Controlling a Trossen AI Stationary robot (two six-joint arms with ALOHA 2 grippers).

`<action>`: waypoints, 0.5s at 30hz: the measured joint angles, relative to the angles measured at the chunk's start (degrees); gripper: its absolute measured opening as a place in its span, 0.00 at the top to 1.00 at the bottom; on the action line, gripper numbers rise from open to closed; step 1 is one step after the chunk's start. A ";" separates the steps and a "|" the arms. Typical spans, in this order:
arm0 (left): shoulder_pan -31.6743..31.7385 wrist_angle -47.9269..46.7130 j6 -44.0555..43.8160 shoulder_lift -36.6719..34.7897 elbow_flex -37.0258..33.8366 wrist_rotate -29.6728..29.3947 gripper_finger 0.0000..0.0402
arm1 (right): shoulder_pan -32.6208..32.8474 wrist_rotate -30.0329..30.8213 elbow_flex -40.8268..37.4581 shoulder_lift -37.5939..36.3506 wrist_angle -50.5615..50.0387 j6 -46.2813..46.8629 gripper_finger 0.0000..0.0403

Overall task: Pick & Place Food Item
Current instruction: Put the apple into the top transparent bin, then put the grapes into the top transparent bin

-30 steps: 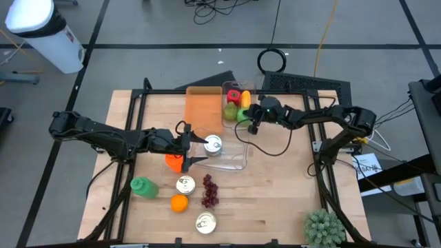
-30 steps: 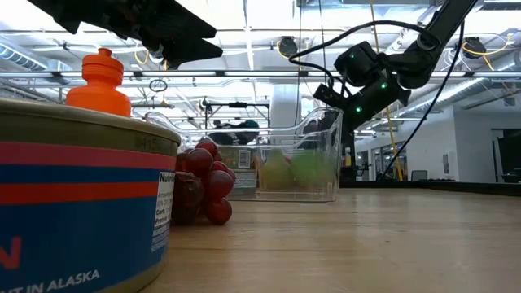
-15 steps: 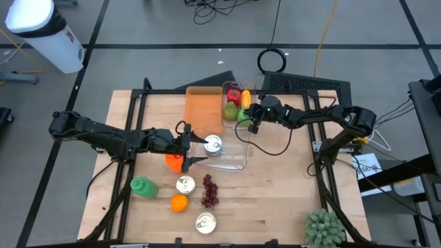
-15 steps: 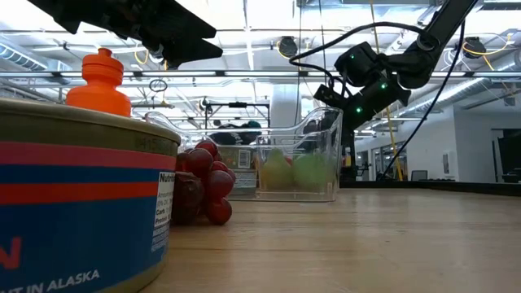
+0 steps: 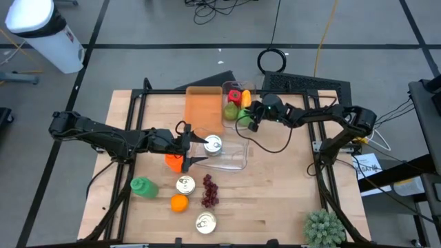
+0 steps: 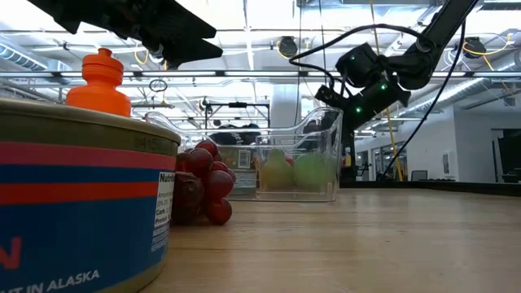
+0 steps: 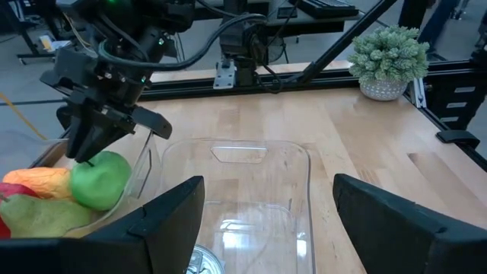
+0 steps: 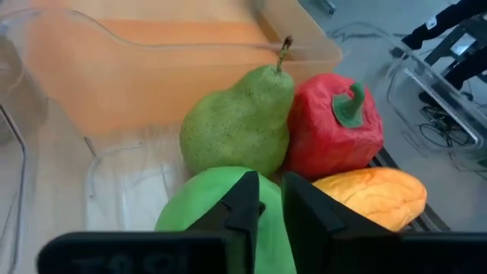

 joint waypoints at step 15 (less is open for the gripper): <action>0.00 0.00 0.00 0.00 0.00 0.00 0.25 | 1.33 0.12 -0.02 -0.32 3.73 1.70 0.59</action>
